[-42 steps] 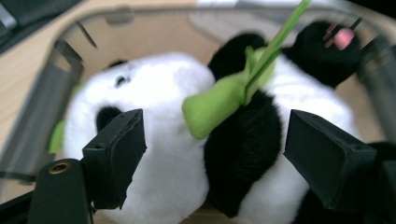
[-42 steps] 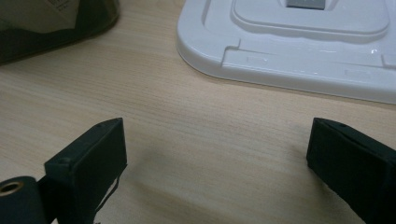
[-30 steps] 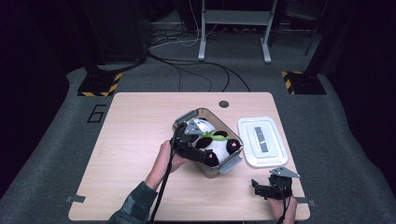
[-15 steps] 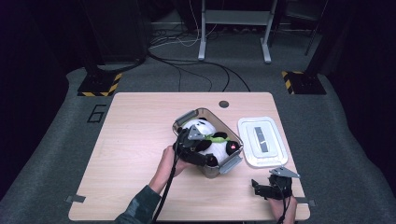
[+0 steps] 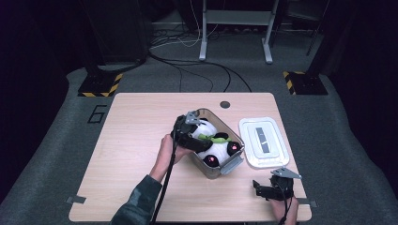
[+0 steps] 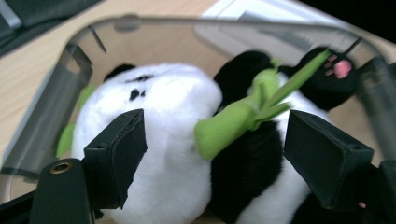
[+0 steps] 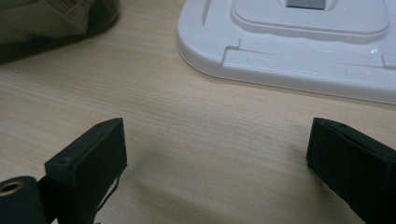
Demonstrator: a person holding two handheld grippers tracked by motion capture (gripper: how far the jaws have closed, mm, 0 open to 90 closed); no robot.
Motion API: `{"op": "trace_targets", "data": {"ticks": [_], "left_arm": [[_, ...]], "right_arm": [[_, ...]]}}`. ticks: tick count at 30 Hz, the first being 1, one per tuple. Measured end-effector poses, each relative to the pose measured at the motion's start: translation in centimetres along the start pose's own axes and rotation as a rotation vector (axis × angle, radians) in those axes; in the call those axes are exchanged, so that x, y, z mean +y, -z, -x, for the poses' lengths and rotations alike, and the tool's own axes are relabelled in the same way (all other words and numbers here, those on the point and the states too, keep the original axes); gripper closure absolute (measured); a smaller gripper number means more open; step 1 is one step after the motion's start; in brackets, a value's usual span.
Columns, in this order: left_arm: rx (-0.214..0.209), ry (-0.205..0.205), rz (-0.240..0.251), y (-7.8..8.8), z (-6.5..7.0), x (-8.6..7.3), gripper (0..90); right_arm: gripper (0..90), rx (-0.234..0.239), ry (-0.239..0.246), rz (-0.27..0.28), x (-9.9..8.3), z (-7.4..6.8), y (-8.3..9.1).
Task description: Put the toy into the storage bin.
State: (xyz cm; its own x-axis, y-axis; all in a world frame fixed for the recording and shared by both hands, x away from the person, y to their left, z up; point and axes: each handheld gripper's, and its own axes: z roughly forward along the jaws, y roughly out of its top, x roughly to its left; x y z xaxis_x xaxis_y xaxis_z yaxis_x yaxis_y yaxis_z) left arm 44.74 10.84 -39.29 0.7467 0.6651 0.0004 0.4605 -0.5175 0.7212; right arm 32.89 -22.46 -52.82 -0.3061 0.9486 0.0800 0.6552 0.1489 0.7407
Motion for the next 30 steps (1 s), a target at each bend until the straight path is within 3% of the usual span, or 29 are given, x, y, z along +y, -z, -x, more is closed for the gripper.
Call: {"op": "trace_targets", "data": {"ticks": [3, 13, 17, 19, 23, 26, 30], "left_arm": [[-0.006, 0.018, -0.04, -1.0, -0.1, -0.2, 21.1], [0.067, -0.034, -0.121, -2.1, 0.8, 0.0, 21.6], [0.074, -0.045, -0.149, -2.4, 0.8, 0.0, 21.6], [0.068, -0.043, -0.141, -2.4, 0.7, 0.0, 21.6], [0.042, -0.017, -0.077, -1.3, 0.5, -0.2, 21.5], [-0.011, -0.003, -0.027, 0.0, 0.8, -0.4, 21.2], [-0.06, -0.022, -0.001, 1.5, 2.0, -0.7, 20.8]], "right_arm": [[4.1, 0.001, 0.0, 0.0, 0.0, 0.0, 0.0], [4.1, -0.001, 0.006, -0.001, 0.0, 0.0, 0.0], [4.1, -0.001, 0.005, -0.001, 0.0, 0.0, 0.0], [4.1, -0.002, 0.006, -0.001, 0.0, 0.0, 0.0], [4.1, -0.001, 0.005, -0.001, 0.0, 0.0, 0.0], [4.1, 0.0, 0.004, -0.001, 0.0, 0.0, 0.0], [4.1, -0.001, 0.005, -0.001, 0.0, 0.0, 0.0]]}}
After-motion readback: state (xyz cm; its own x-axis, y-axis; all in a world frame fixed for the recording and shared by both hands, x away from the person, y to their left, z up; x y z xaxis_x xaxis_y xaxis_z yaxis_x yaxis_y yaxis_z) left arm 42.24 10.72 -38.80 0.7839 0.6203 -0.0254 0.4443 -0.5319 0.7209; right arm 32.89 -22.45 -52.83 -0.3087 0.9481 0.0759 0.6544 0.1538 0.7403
